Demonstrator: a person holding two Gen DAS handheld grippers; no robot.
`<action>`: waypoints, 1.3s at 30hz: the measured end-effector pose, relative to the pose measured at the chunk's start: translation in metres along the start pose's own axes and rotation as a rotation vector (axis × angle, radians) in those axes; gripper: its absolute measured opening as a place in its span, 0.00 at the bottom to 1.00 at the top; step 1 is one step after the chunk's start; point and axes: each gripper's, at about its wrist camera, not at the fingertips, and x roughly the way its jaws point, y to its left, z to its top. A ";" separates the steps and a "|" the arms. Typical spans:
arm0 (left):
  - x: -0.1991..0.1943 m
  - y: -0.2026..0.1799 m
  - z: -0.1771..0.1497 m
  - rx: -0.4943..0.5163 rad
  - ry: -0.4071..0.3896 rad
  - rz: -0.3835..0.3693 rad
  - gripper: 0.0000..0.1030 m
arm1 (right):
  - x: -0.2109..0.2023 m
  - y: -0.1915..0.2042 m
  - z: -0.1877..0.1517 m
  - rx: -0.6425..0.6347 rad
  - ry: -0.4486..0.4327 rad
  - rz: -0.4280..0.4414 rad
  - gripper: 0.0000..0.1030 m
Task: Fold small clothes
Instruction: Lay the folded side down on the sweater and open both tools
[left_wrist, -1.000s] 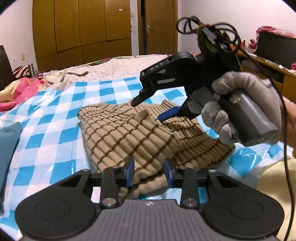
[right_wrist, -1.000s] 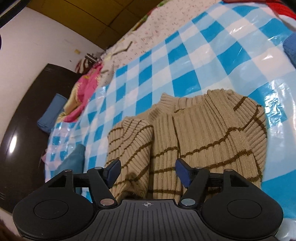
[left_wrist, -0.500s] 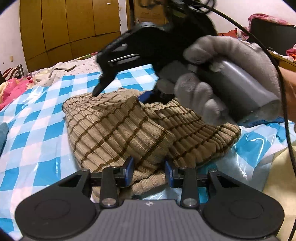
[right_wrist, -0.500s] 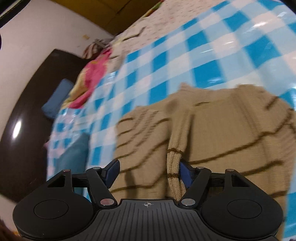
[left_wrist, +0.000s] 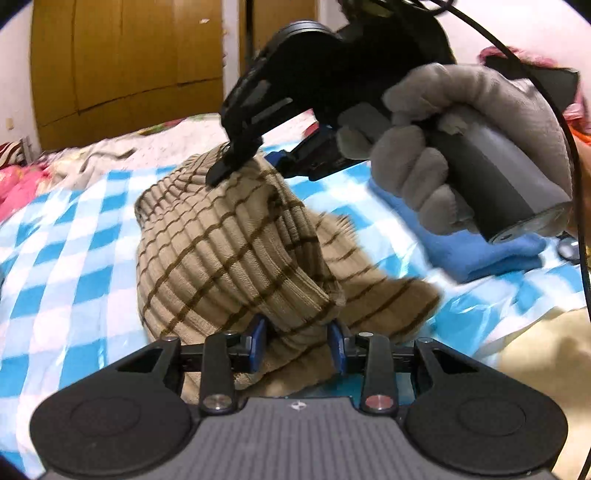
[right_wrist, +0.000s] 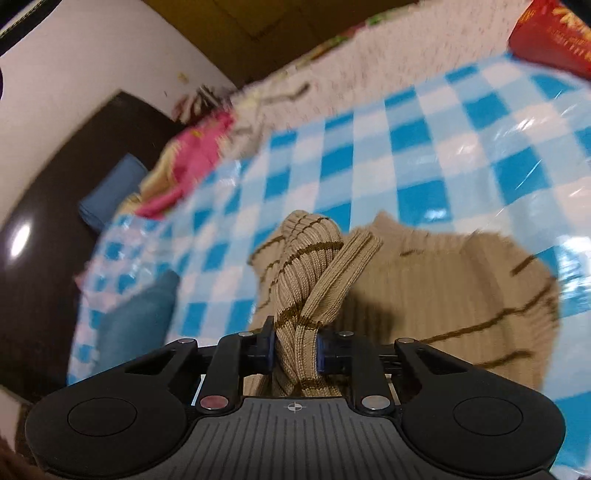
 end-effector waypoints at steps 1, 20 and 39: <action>-0.001 -0.005 0.003 0.014 -0.010 -0.014 0.44 | -0.010 -0.004 0.002 0.006 -0.016 -0.003 0.19; 0.012 -0.046 -0.004 0.127 0.122 -0.114 0.44 | -0.040 -0.082 -0.022 0.078 -0.077 -0.230 0.26; 0.019 -0.014 -0.011 0.005 0.198 -0.042 0.44 | -0.037 -0.064 -0.081 -0.009 0.013 -0.202 0.20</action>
